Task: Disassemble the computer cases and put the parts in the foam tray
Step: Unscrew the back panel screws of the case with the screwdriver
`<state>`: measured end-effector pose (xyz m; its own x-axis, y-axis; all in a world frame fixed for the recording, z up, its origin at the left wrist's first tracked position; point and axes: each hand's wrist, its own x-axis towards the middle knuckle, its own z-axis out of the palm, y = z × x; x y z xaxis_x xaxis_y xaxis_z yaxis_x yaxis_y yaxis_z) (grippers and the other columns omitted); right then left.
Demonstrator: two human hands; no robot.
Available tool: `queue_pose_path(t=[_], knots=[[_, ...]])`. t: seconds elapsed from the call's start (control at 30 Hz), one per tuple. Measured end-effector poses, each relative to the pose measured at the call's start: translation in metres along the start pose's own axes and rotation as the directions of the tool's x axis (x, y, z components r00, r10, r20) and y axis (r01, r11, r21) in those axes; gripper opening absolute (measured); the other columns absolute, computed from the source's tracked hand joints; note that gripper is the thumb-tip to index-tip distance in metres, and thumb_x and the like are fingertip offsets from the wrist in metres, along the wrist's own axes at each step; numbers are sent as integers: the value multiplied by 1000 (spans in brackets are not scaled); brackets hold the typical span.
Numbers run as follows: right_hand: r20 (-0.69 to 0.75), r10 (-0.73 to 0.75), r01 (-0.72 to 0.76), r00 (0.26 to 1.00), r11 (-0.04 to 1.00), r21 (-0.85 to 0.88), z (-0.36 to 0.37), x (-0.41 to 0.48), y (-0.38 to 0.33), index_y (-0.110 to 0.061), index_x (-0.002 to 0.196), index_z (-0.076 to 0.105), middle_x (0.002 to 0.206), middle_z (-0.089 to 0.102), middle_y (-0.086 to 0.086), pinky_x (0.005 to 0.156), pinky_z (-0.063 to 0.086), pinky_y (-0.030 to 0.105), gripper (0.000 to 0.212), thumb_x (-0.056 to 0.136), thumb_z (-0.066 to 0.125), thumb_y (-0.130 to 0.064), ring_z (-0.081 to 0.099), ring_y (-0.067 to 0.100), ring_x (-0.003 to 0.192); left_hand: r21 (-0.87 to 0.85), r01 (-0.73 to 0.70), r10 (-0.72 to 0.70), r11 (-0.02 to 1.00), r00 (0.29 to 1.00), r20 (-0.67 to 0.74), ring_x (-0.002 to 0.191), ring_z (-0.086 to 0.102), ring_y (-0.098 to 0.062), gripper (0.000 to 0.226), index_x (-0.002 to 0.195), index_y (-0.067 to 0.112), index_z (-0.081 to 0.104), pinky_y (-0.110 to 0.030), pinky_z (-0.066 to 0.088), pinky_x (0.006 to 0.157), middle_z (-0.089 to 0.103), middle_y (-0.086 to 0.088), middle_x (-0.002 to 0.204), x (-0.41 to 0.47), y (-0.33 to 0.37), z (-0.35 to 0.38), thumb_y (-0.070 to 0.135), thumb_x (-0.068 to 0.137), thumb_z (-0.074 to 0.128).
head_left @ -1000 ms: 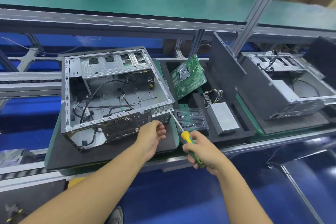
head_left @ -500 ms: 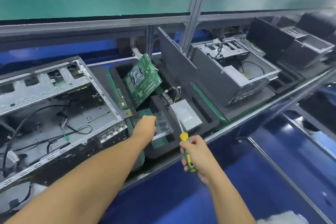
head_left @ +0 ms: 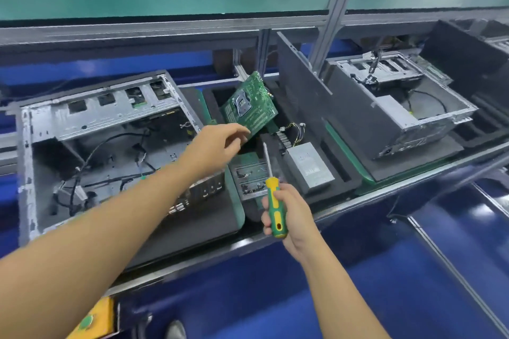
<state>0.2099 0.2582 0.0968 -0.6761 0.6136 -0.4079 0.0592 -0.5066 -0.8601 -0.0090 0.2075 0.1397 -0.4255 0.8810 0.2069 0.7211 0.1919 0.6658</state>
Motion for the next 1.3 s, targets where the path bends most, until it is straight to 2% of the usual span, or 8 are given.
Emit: queue_pose_path(t=[0.17, 0.33, 0.43, 0.5, 0.57, 0.67, 0.83, 1.3], knots=[[253, 34, -37, 967, 999, 4, 54, -14, 33, -18, 106, 53, 79, 58, 6, 47, 47, 30, 10, 103, 44, -19, 52, 21, 55, 216, 192, -232, 957, 957, 176, 108, 57, -6, 34, 130, 28, 58, -26, 43, 96, 61, 13, 124, -65, -55, -98, 26, 96, 59], [393, 125, -57, 911, 982, -179, 102, -33, 83, -28, 109, 55, 81, 60, 4, 41, 43, 26, 16, 94, 55, -33, 55, 23, 54, 379, 443, -576, 812, 713, 400, 91, 58, 9, 58, 140, 25, 48, -9, 42, 77, 58, 16, 121, -136, -106, -151, 48, 90, 66], [372, 236, -107, 898, 936, -335, 124, -43, 111, -30, 109, 56, 76, 61, 0, 40, 31, 22, 25, 89, 58, -45, 47, 18, 49, 539, 376, -643, 754, 591, 487, 98, 53, -5, 59, 129, 29, 50, -19, 38, 83, 55, 6, 131, -163, -122, -143, 58, 82, 72], [330, 288, -134, 899, 898, -419, 134, -47, 127, -34, 109, 59, 72, 61, -3, 41, 28, 23, 21, 93, 56, -47, 44, 16, 49, 619, 307, -633, 723, 653, 415, 83, 54, -12, 45, 112, 25, 51, -27, 40, 69, 61, 3, 108, -171, -128, -128, 52, 83, 72], [276, 302, -148, 912, 873, -466, 140, -47, 140, -37, 114, 59, 71, 58, -4, 42, 27, 24, 19, 98, 52, -44, 41, 16, 49, 569, 356, -605, 741, 723, 335, 70, 64, -17, 53, 127, 12, 51, -33, 51, 61, 58, 6, 87, -170, -133, -116, 39, 85, 71], [209, 269, -145, 940, 871, -469, 147, -42, 153, -39, 127, 56, 73, 56, -1, 43, 28, 25, 26, 102, 47, -40, 39, 16, 50, 472, 462, -640, 751, 685, 348, 72, 72, -20, 70, 148, 23, 37, -37, 62, 62, 64, 0, 96, -167, -139, -114, 27, 86, 69], [199, 251, -150, 947, 897, -416, 160, -34, 161, -41, 132, 55, 75, 53, 2, 43, 26, 26, 30, 104, 46, -36, 36, 16, 51, 303, 588, -659, 750, 626, 417, 71, 75, -15, 55, 141, 16, 36, -39, 61, 64, 75, -6, 92, -167, -147, -110, 14, 93, 62], [186, 308, -246, 933, 922, -298, 163, -32, 171, -52, 117, 60, 73, 53, 0, 40, 29, 21, 23, 102, 49, -37, 36, 13, 50, 404, 507, -644, 761, 665, 379, 56, 72, -17, 49, 135, 19, 42, -39, 60, 65, 74, -10, 80, -168, -151, -111, 20, 90, 63]])
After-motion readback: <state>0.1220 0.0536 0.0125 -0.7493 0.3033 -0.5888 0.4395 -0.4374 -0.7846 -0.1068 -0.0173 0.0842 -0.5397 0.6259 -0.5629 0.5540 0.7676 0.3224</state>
